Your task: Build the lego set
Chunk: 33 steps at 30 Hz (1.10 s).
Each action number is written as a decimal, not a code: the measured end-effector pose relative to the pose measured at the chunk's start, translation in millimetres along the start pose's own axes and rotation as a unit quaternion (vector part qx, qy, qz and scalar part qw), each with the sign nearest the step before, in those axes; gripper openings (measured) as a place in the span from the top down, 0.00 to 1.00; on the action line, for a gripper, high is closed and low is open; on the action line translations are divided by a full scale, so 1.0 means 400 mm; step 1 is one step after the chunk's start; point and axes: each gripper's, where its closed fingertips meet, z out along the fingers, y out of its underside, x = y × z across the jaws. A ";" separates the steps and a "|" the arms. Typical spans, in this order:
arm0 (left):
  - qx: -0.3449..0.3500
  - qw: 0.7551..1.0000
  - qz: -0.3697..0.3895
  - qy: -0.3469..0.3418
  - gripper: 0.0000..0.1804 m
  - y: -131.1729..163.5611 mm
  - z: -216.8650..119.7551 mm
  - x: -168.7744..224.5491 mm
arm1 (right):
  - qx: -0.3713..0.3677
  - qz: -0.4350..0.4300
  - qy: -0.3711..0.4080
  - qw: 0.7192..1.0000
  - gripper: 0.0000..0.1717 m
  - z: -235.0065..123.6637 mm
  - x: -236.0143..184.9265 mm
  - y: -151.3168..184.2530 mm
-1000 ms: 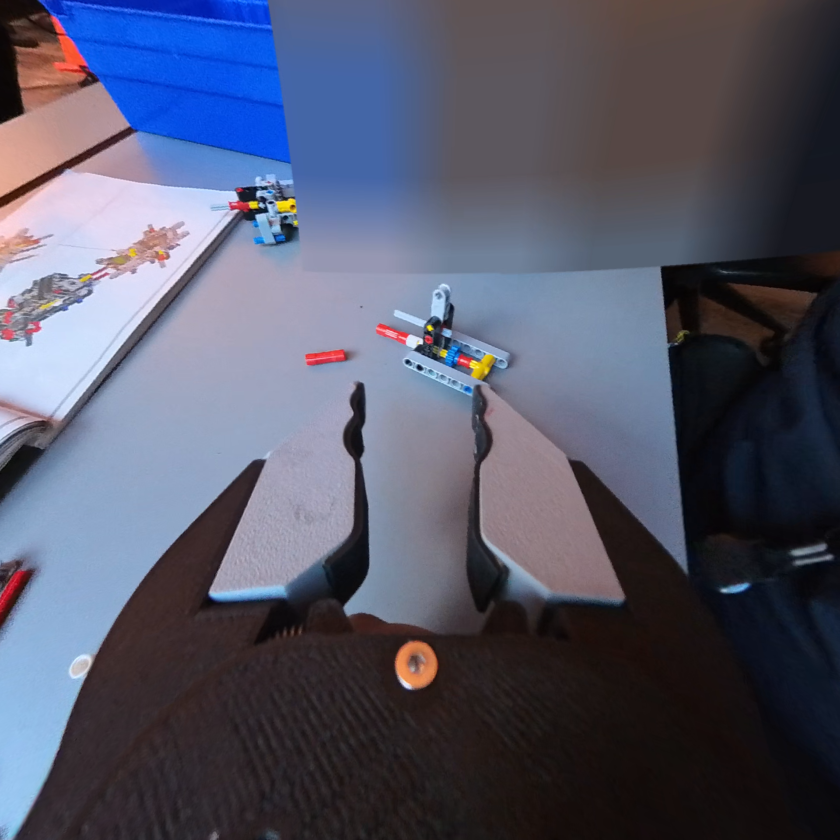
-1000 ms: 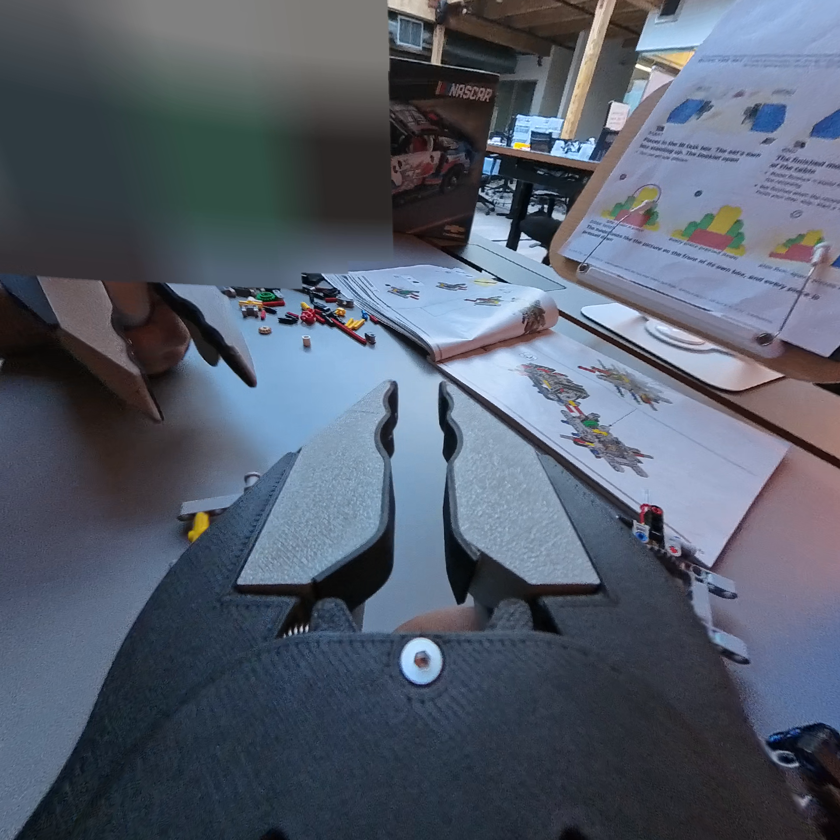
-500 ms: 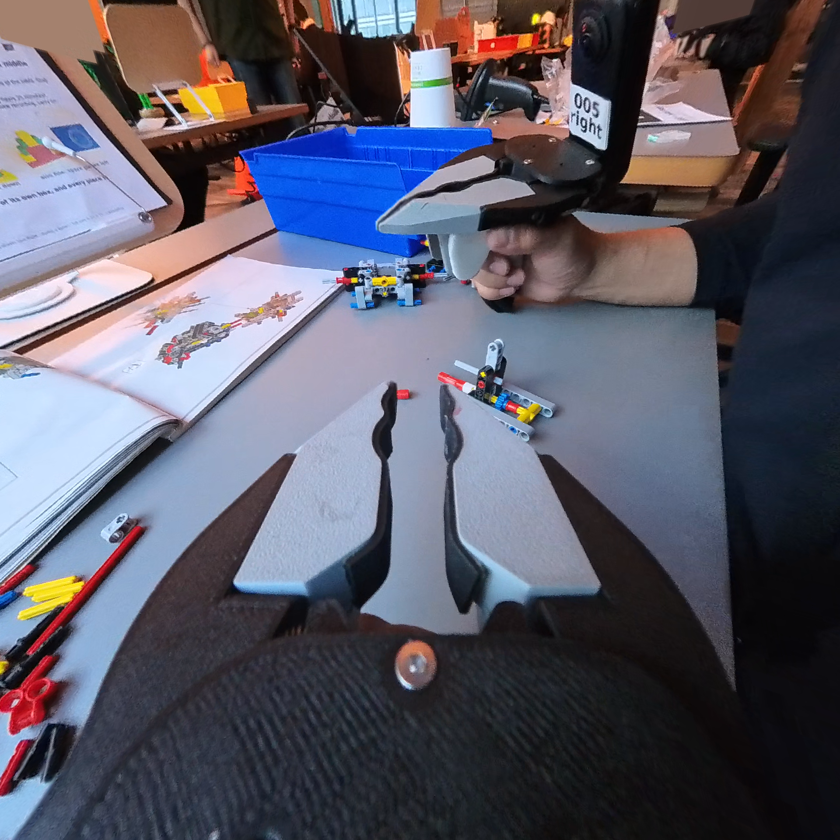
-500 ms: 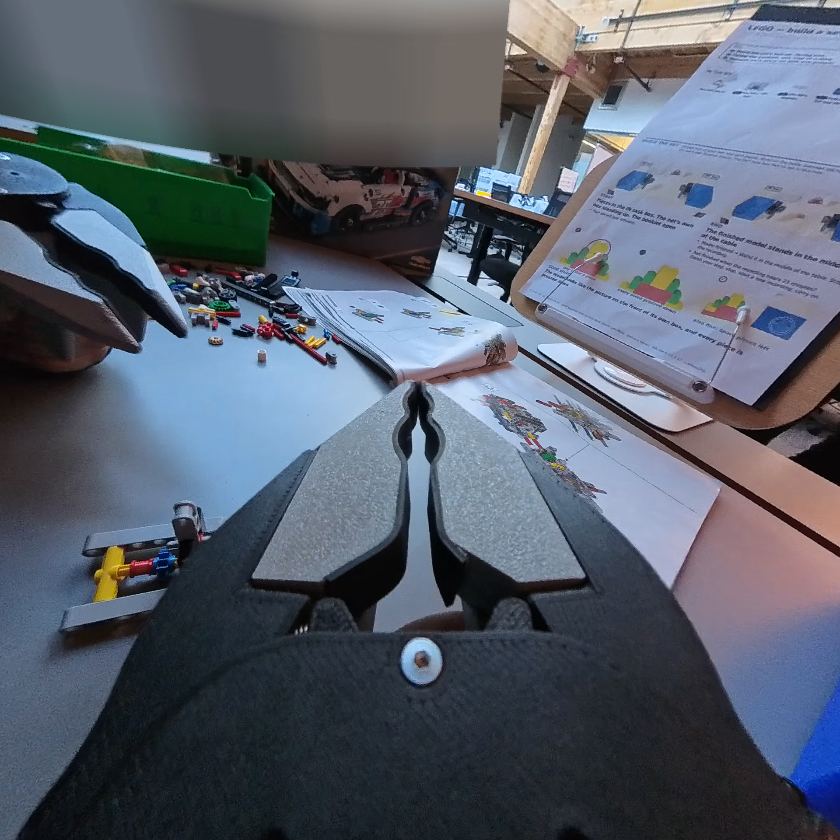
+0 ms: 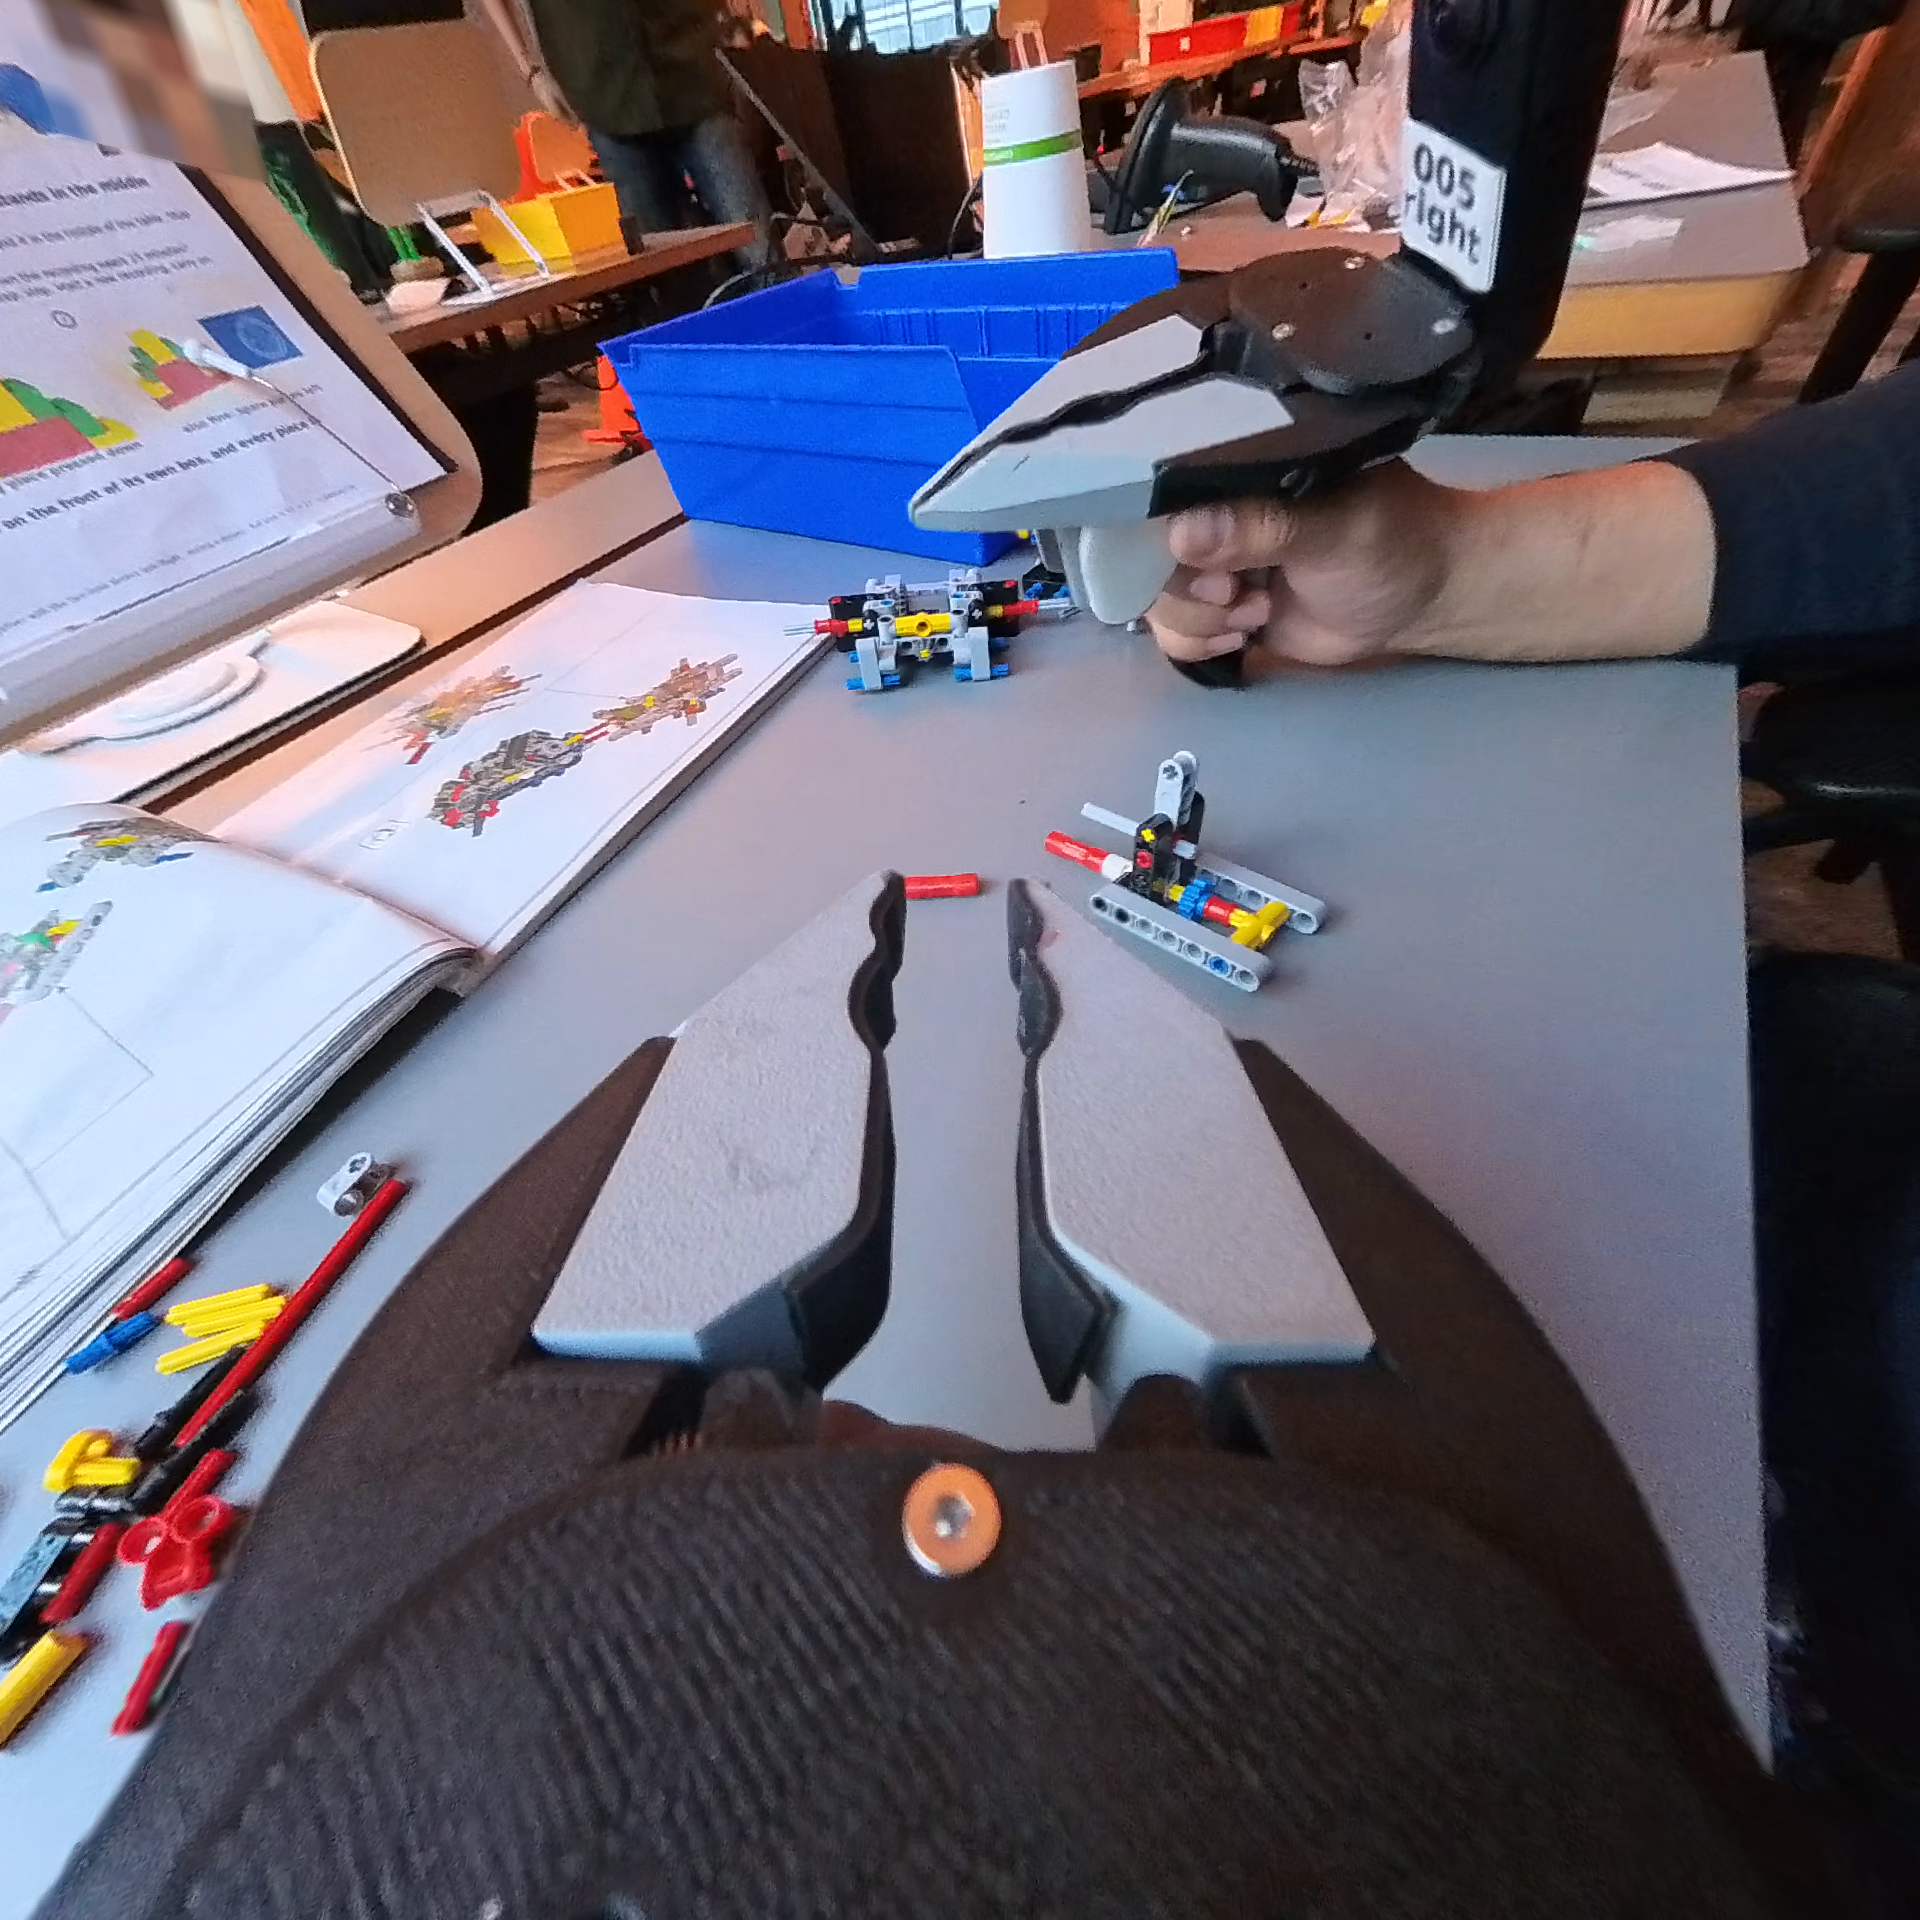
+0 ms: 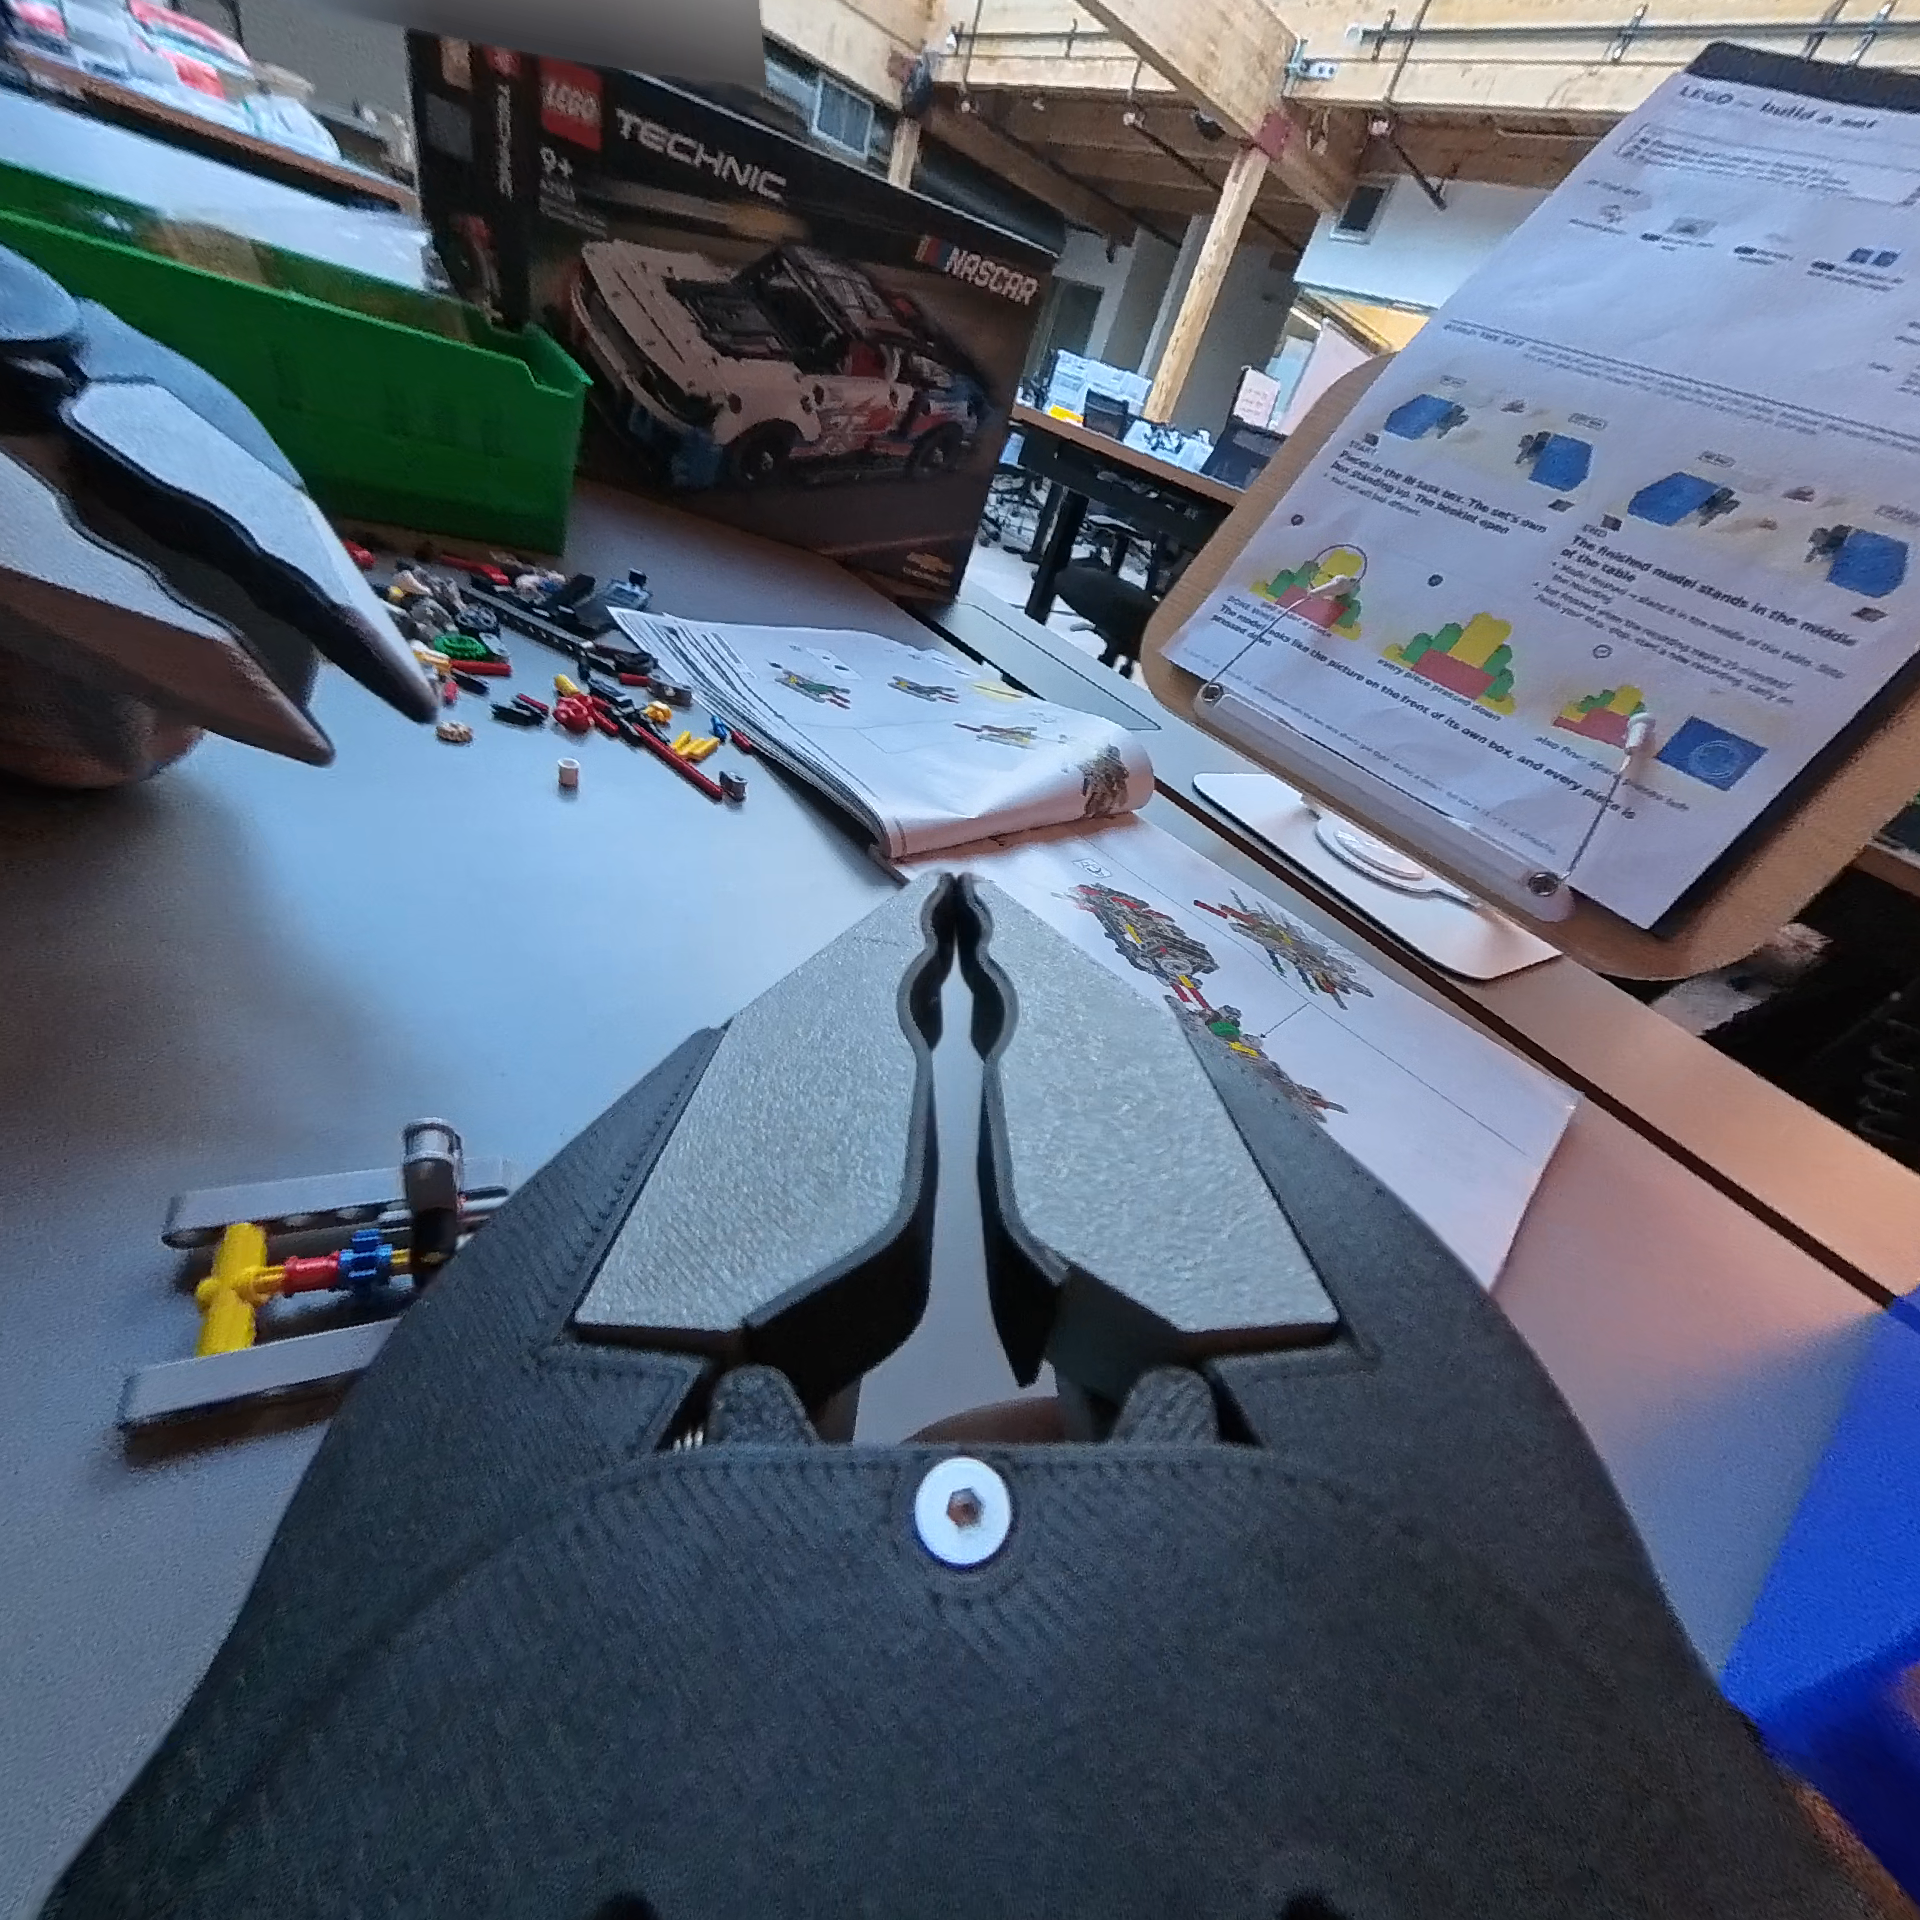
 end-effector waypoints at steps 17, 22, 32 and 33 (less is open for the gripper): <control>-0.087 0.971 0.206 -0.081 0.99 0.058 0.053 0.002 | -0.030 -0.055 0.050 0.997 1.00 0.006 0.038 0.026; -0.074 0.979 0.165 -0.096 0.99 0.044 0.042 -0.023 | -0.037 -0.045 0.057 0.997 1.00 0.009 0.050 0.032; -0.060 0.993 0.029 -0.100 0.95 0.034 0.039 -0.093 | -0.035 -0.008 0.042 0.998 1.00 0.001 0.043 0.028; -0.068 0.993 0.014 -0.095 0.94 0.038 0.047 -0.098 | -0.034 -0.002 0.041 0.999 1.00 -0.001 0.045 0.028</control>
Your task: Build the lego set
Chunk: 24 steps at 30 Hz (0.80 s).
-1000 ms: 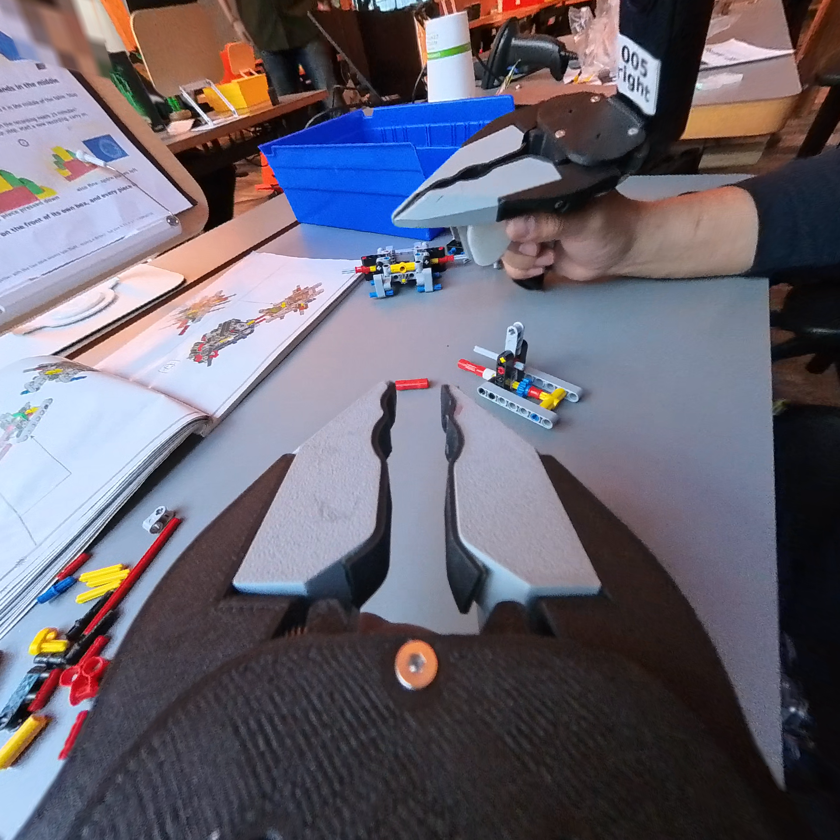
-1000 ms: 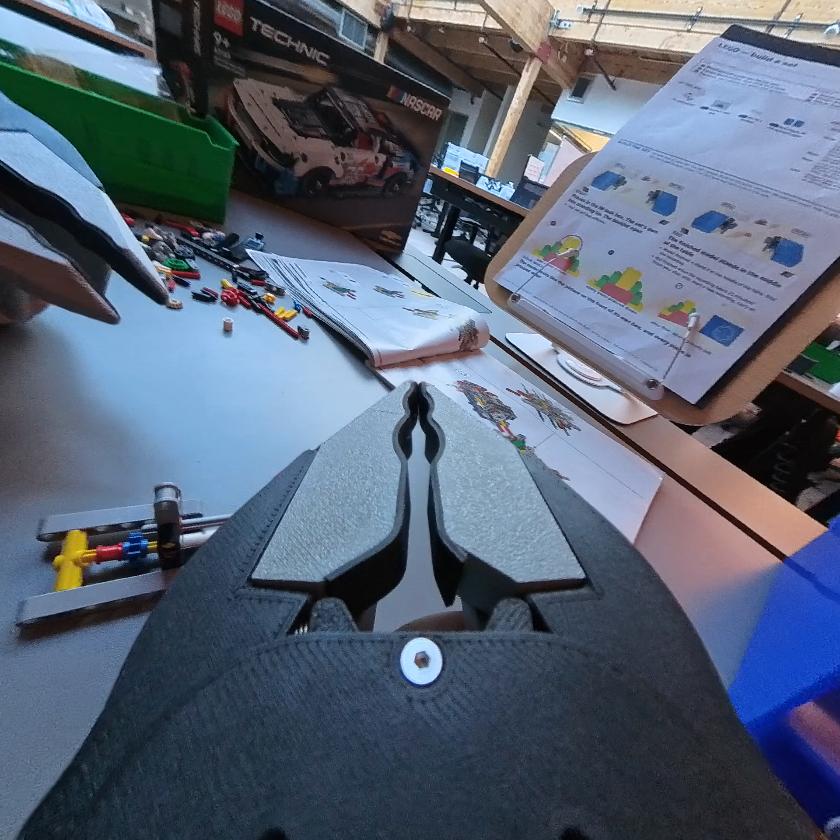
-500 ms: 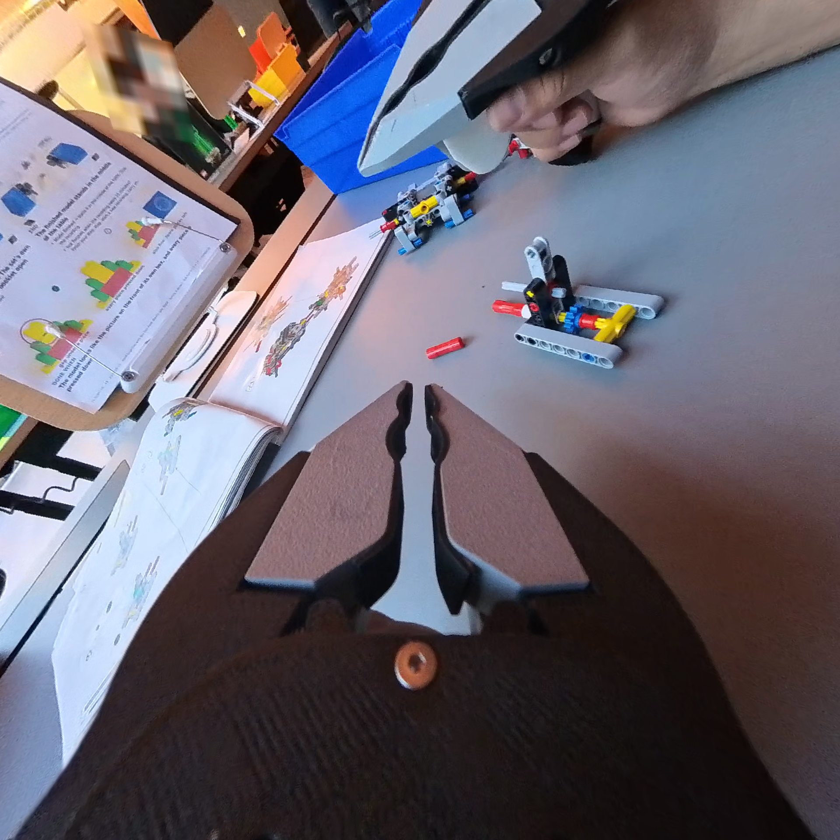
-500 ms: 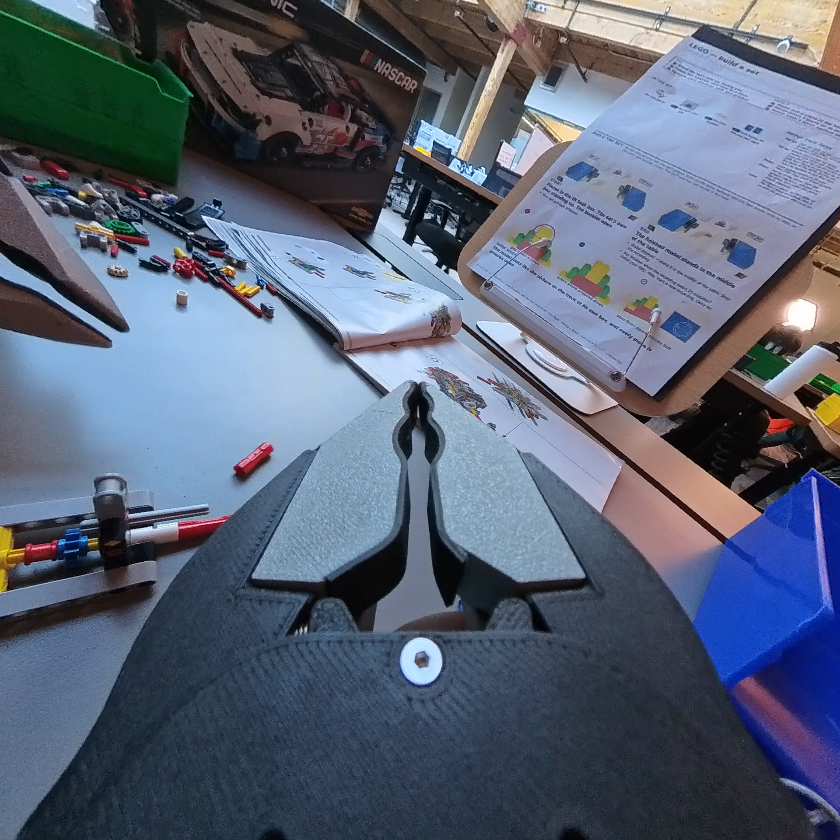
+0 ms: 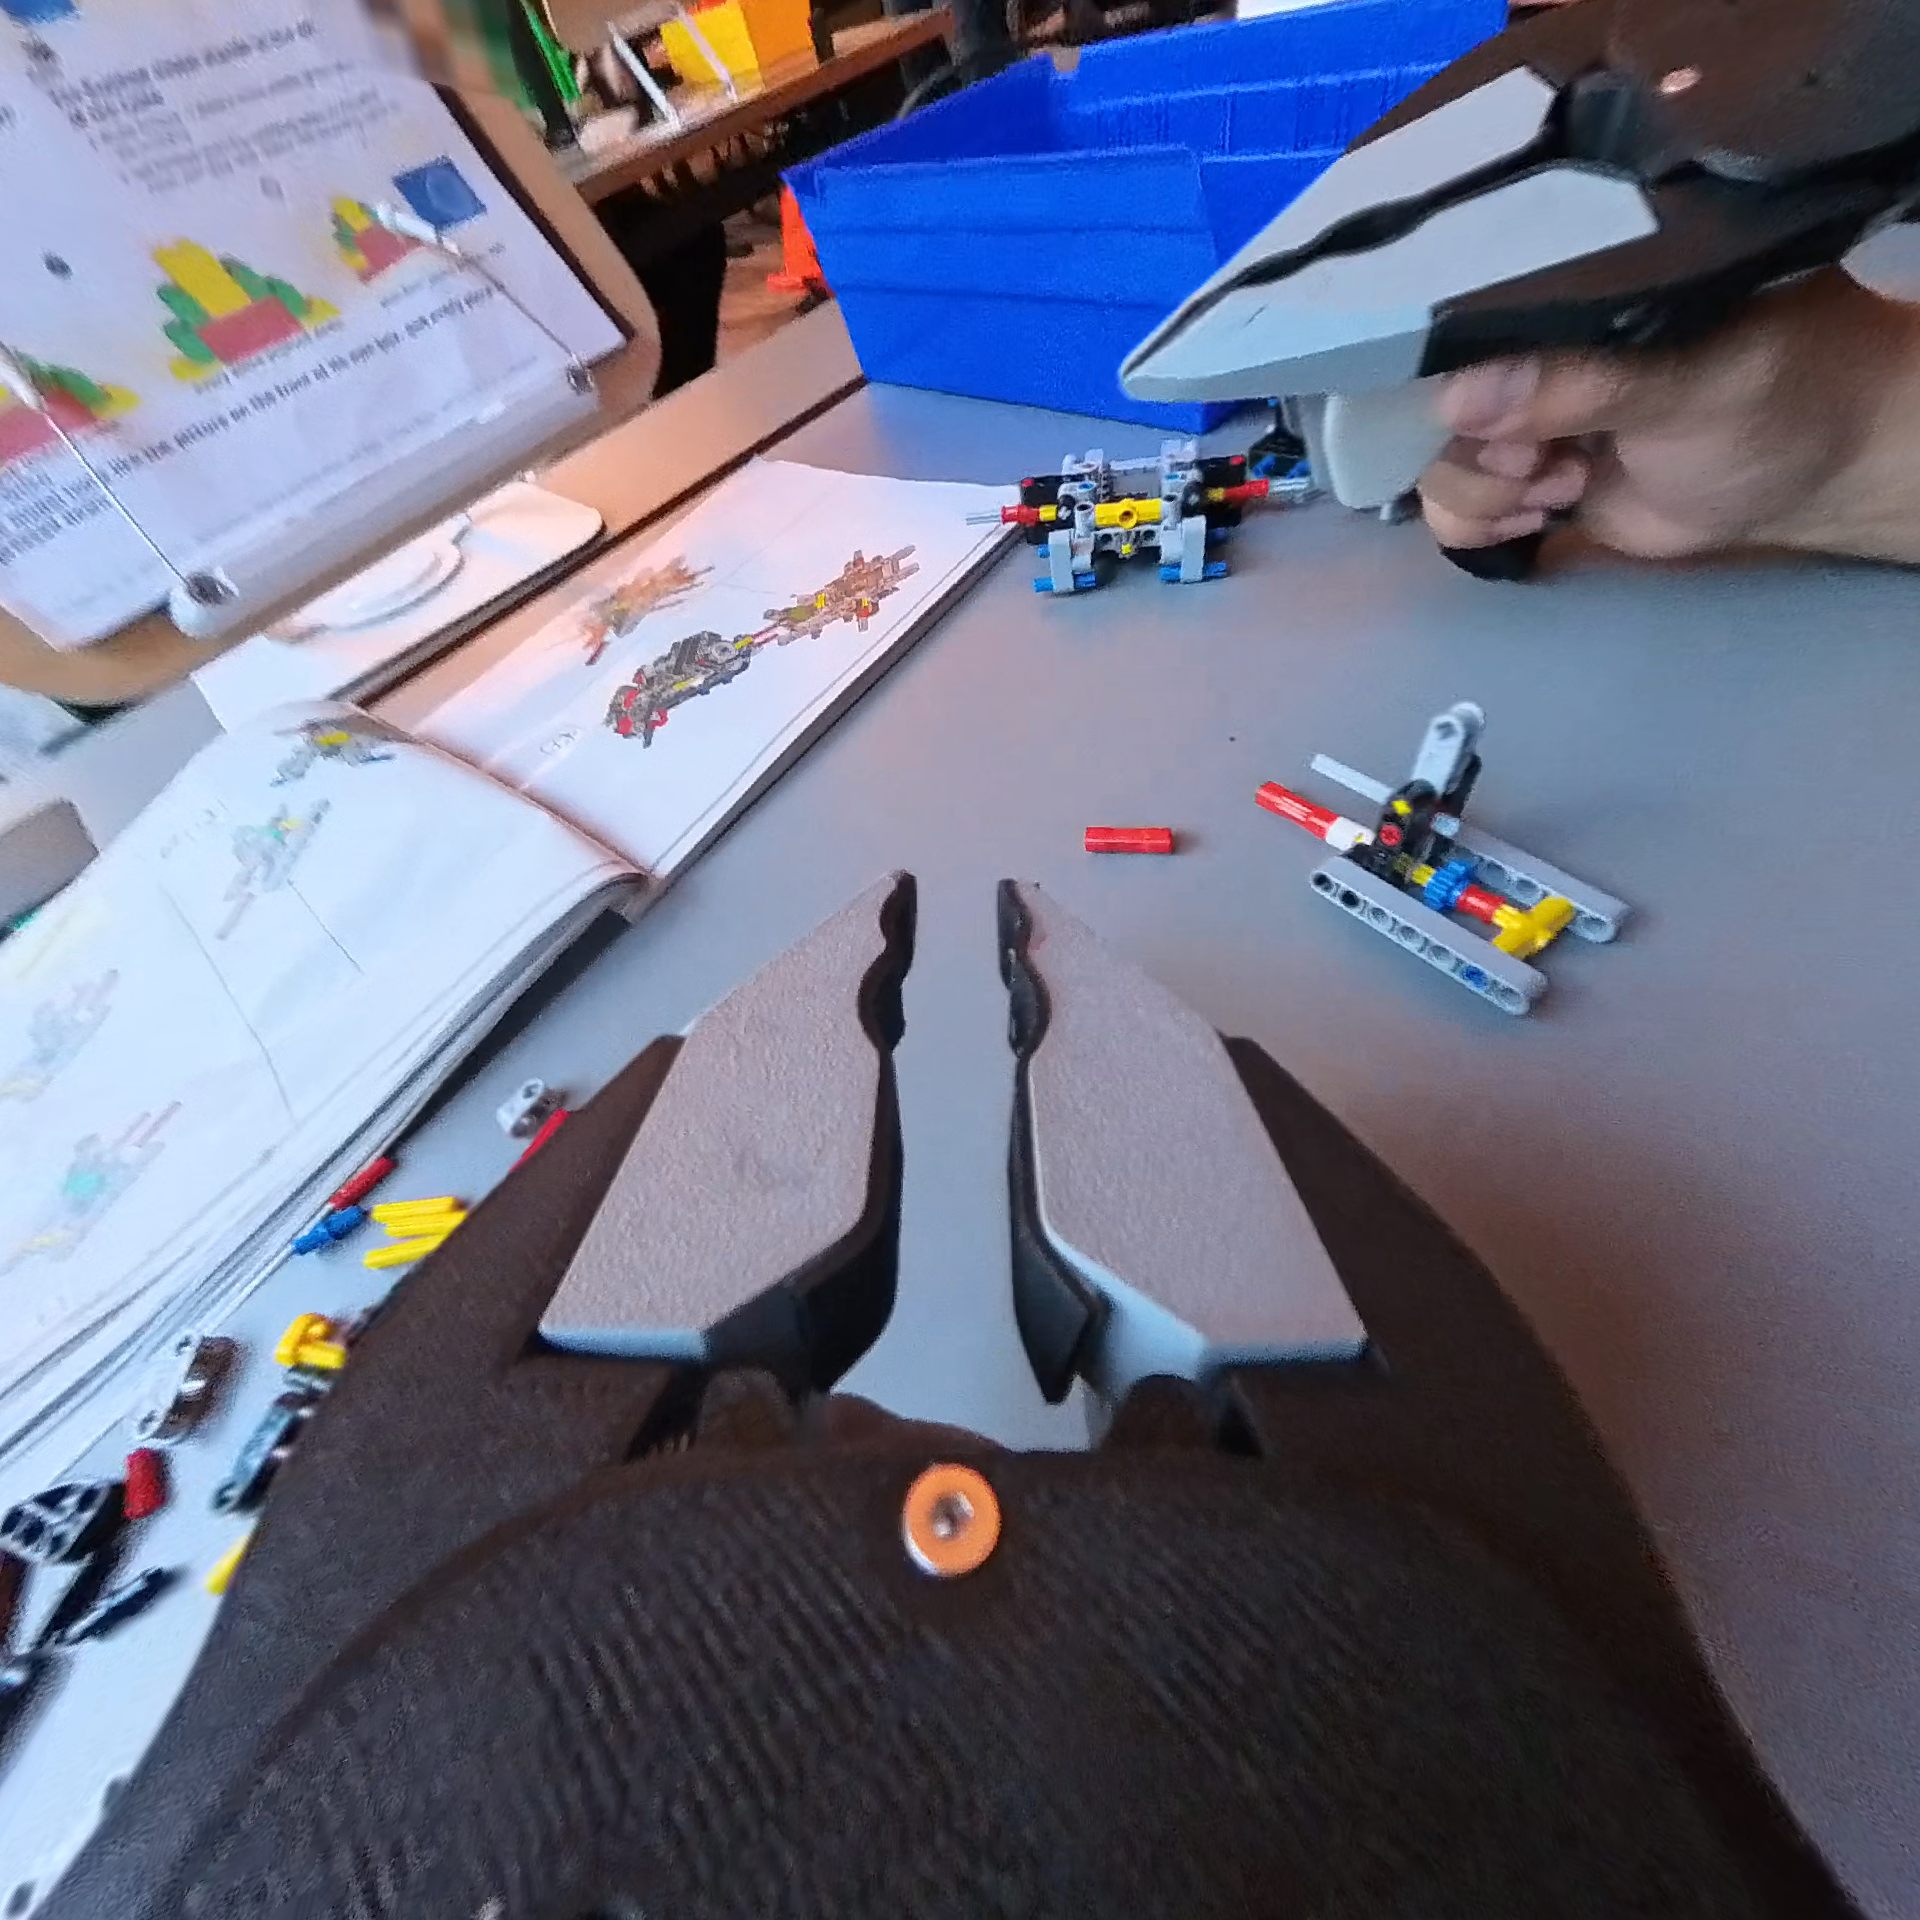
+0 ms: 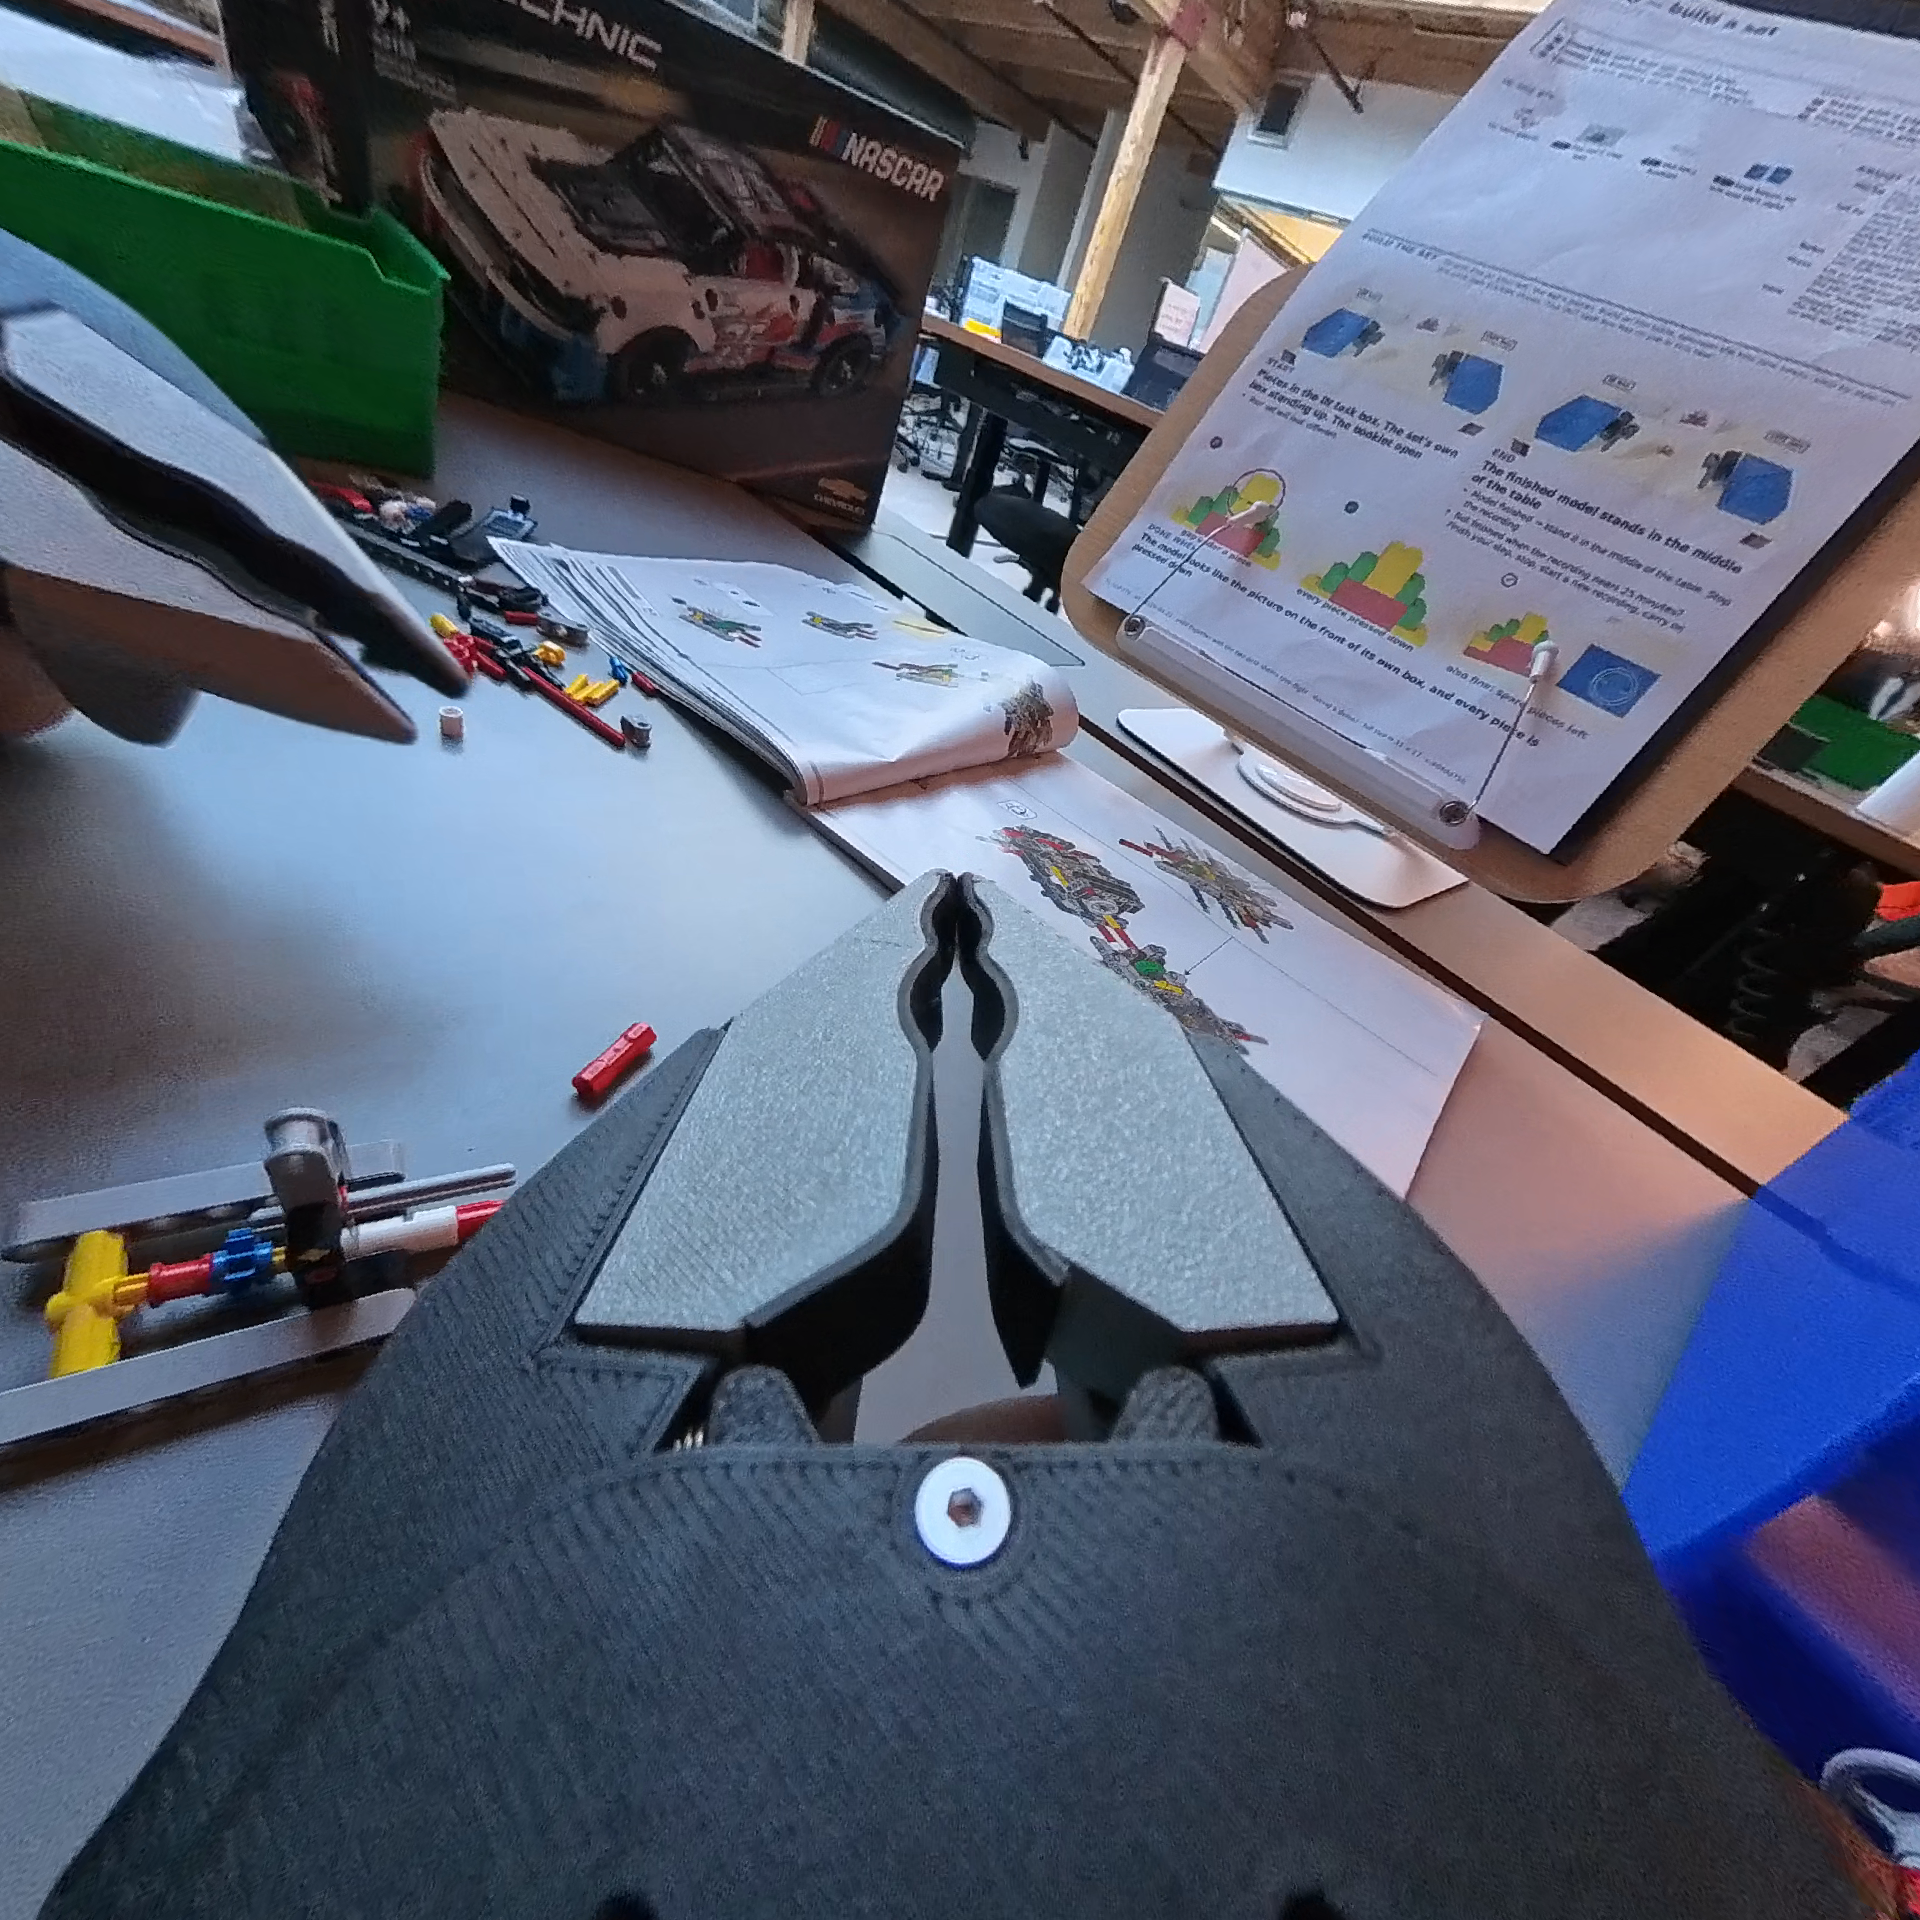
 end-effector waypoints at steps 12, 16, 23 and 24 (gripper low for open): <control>-0.053 0.994 0.044 0.082 0.88 -0.043 0.153 0.022 | 0.025 0.014 -0.027 0.999 1.00 -0.010 0.001 -0.010; -0.032 0.995 0.062 0.074 0.89 -0.031 0.130 0.025 | 0.027 0.001 -0.032 0.999 1.00 0.000 0.000 -0.008; -0.081 0.988 0.110 0.077 0.88 0.014 0.136 0.051 | 0.043 -0.002 -0.020 0.999 1.00 -0.007 0.021 -0.012; -0.084 0.986 0.125 0.069 0.88 0.015 0.135 0.048 | 0.044 0.002 -0.017 0.999 1.00 -0.008 0.025 -0.013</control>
